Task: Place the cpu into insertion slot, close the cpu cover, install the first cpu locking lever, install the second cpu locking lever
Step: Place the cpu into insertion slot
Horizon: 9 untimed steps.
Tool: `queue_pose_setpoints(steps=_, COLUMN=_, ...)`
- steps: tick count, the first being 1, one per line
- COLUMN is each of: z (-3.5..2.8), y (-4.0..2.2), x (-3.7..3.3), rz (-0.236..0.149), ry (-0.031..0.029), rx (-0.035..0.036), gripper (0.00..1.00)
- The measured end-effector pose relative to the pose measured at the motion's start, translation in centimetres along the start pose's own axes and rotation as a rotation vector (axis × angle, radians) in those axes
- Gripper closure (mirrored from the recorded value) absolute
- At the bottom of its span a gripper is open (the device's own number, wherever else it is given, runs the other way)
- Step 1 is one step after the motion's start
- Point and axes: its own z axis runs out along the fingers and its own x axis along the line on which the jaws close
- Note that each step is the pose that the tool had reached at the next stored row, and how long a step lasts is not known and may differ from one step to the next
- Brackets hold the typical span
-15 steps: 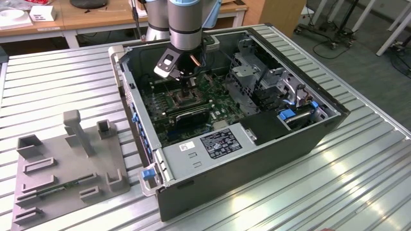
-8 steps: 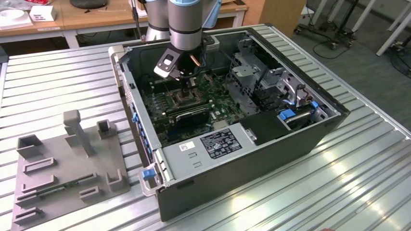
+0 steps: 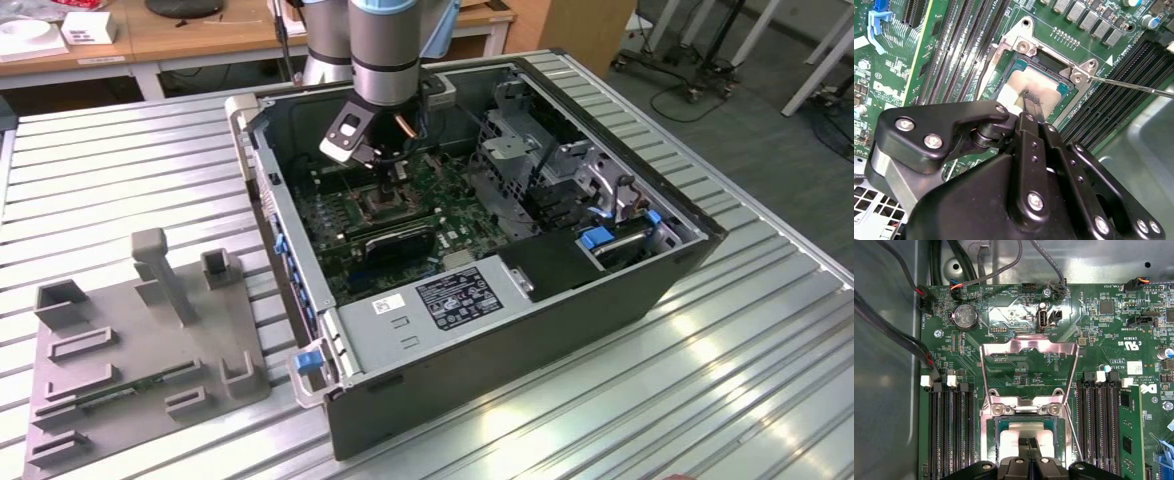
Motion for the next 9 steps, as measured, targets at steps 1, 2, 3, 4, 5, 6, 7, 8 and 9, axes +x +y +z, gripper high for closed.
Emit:
queue_pose_setpoints(steps=1, z=0.0, y=0.0, x=0.0, rz=0.0, ry=0.0, rx=0.0, gripper=0.89)
queue_pose_setpoints(steps=2, z=0.0, y=0.0, x=0.0, rz=0.0, ry=0.0, rx=0.0, gripper=0.89)
queue_pose_setpoints(steps=3, z=0.0, y=0.0, x=0.0, rz=0.0, ry=0.0, rx=0.0001, gripper=0.89)
queue_pose_setpoints(steps=4, z=0.0, y=0.0, x=0.0, rz=0.0, ry=-0.0001, rx=0.0001, gripper=0.89)
queue_pose_setpoints(steps=5, z=0.0, y=0.0, x=0.0, rz=0.0, ry=-0.0001, rx=0.0001, gripper=0.89)
queue_pose_setpoints(steps=6, z=0.01, y=0.0, x=0.0, rz=0.0, ry=0.0, rx=0.0001, gripper=0.89)
queue_pose_setpoints(steps=7, z=0.01, y=0.0, x=0.0, rz=0.0, ry=0.0, rx=0.0001, gripper=0.89)
queue_pose_setpoints(steps=8, z=0.01, y=0.0, x=0.0, rz=0.0, ry=-0.0001, rx=0.0001, gripper=0.89)
queue_pose_setpoints(steps=9, z=0.01, y=0.0, x=0.0, rz=0.0, ry=0.0, rx=0.0001, gripper=0.89)
